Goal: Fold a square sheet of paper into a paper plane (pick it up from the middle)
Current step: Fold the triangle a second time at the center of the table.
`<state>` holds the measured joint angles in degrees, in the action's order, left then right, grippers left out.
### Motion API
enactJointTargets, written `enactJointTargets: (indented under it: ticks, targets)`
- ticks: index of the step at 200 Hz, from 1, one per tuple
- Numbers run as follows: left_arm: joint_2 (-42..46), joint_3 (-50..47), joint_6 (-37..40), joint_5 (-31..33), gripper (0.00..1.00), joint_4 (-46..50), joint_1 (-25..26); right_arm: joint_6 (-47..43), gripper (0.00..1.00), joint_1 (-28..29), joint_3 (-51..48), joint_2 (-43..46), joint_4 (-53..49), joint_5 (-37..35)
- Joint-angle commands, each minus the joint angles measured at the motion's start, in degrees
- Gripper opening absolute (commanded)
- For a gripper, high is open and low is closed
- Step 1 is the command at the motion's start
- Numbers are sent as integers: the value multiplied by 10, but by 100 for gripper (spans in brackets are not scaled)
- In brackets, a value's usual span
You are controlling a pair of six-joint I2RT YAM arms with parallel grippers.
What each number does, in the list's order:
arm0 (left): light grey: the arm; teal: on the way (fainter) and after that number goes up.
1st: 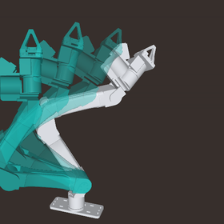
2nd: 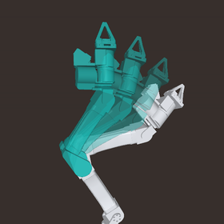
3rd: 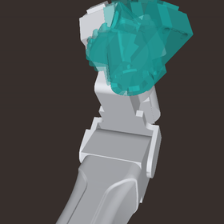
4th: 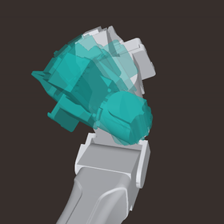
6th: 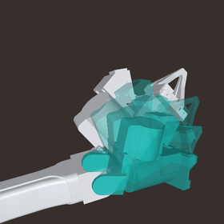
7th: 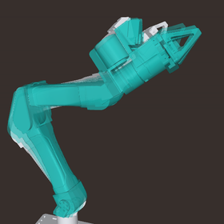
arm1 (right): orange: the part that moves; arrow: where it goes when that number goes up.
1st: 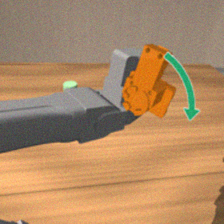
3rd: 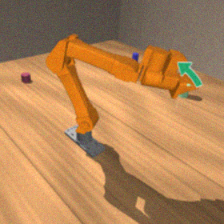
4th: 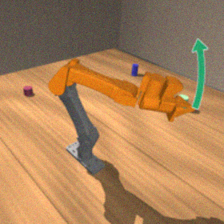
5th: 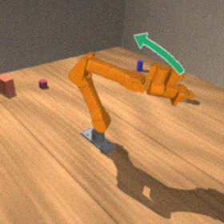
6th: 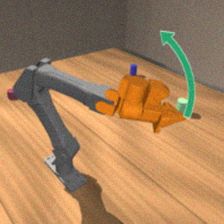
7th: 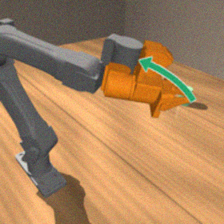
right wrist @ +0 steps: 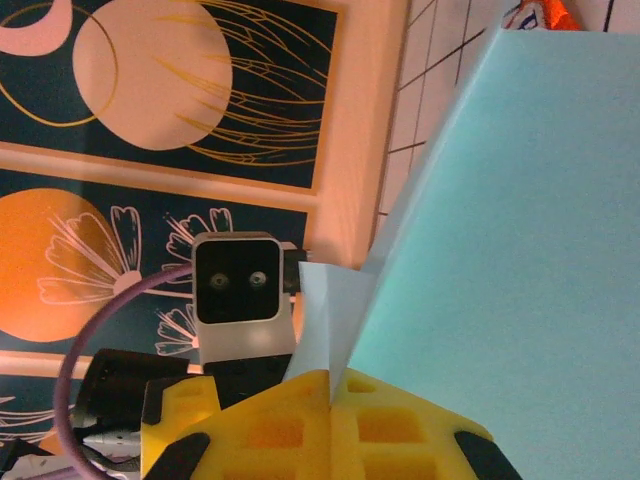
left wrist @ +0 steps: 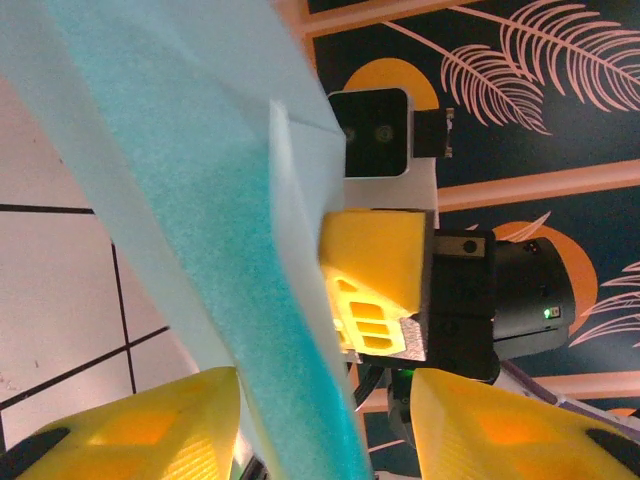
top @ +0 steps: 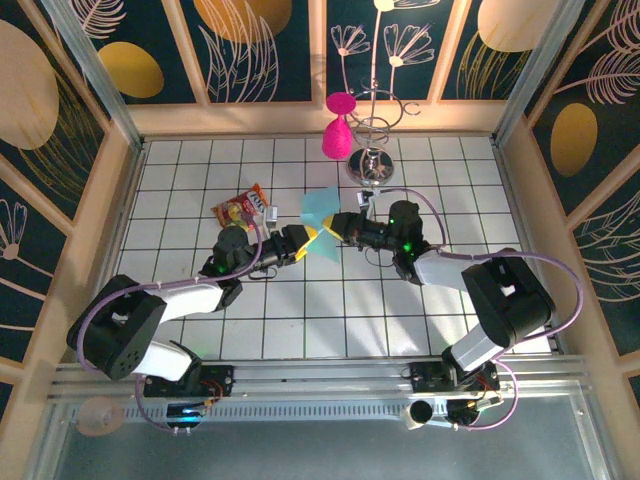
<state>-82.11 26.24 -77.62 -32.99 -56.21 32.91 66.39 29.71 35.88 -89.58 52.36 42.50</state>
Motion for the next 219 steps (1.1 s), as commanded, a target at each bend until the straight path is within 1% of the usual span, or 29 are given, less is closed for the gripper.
enactJointTargets:
  ticks: [1,47,87,124,174,204,219]
  targets:
    - [17,8,11,1,44,-4,-1,-24,4,2,-2,6,-15,-1]
    - [17,10,21,0,34,13,-1,-37,4,2,0,10,-30,0]
    - [11,14,35,-1,32,42,0,-57,4,1,3,16,-55,2]
    - [5,19,51,-8,34,69,-1,-77,4,2,14,20,-86,6]
    - [-7,33,78,-17,33,118,-1,-105,4,2,31,21,-140,7]
    - [-14,39,90,-22,39,141,-1,-132,4,4,47,17,-188,6]
    - [-18,35,92,-21,40,146,-1,-147,4,6,54,11,-213,4]
